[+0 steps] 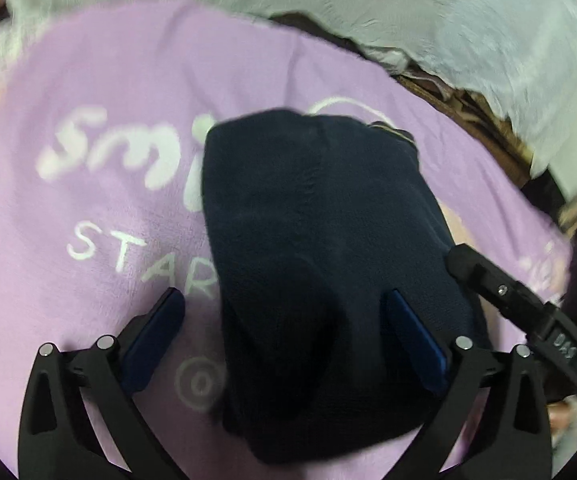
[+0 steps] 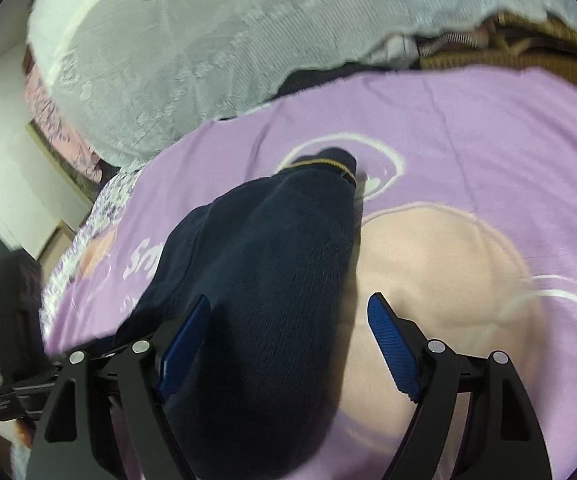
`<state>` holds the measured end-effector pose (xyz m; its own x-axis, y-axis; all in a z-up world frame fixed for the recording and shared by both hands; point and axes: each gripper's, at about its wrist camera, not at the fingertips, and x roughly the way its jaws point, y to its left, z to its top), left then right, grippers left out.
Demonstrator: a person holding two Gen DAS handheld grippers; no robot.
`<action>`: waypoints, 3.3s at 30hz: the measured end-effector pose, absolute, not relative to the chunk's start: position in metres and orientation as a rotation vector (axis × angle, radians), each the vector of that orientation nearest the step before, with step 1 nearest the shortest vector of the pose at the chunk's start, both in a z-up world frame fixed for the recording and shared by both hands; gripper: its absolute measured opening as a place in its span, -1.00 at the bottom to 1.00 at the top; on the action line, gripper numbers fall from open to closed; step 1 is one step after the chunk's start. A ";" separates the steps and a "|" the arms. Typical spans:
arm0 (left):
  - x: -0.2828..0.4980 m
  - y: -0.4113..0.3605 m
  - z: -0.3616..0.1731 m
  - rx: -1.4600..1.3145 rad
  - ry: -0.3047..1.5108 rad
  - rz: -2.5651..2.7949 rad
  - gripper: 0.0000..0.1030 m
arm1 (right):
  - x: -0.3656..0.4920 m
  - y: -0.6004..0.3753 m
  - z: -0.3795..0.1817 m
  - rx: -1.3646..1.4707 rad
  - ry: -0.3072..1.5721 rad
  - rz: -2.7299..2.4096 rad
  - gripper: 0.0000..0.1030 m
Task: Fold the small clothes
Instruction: 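Grip the navy bundle's sides with both tools and lift it, then carry the bundle toward the folded clothes stack and set it down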
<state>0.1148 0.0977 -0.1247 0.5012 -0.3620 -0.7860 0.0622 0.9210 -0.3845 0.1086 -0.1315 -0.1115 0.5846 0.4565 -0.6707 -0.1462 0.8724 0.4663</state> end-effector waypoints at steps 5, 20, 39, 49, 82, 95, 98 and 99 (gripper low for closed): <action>0.120 0.091 -0.126 -0.328 1.020 -0.295 0.89 | 0.128 -0.125 -0.131 0.470 0.944 0.406 0.56; 0.098 0.054 -0.090 -0.270 0.951 -0.384 -0.43 | 0.090 -0.133 -0.078 0.280 0.786 0.386 0.01; 0.073 -0.165 -0.026 -0.107 0.905 -0.695 -0.44 | 0.001 -0.339 -0.014 0.275 0.646 0.068 0.01; 0.061 -0.260 -0.039 -0.037 0.939 -0.764 -0.44 | -0.022 -0.432 -0.042 0.387 0.677 -0.035 0.00; -0.006 -0.256 -0.060 0.109 0.829 -0.532 0.37 | -0.114 -0.410 -0.057 0.151 0.585 -0.313 0.40; 0.026 -0.241 -0.097 0.066 0.951 -0.450 0.90 | -0.119 -0.411 -0.082 0.147 0.684 -0.386 0.41; 0.023 -0.236 -0.090 0.058 0.947 -0.461 0.89 | -0.124 -0.412 -0.081 0.148 0.680 -0.412 0.41; 0.022 -0.233 -0.085 0.052 0.938 -0.460 0.89 | -0.125 -0.413 -0.079 0.162 0.674 -0.415 0.41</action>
<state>0.0219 -0.2332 -0.0847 0.5021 -0.3586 -0.7869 0.4032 0.9021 -0.1539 -0.1253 -0.4134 -0.0788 0.7033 -0.3198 -0.6349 0.4231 0.9060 0.0124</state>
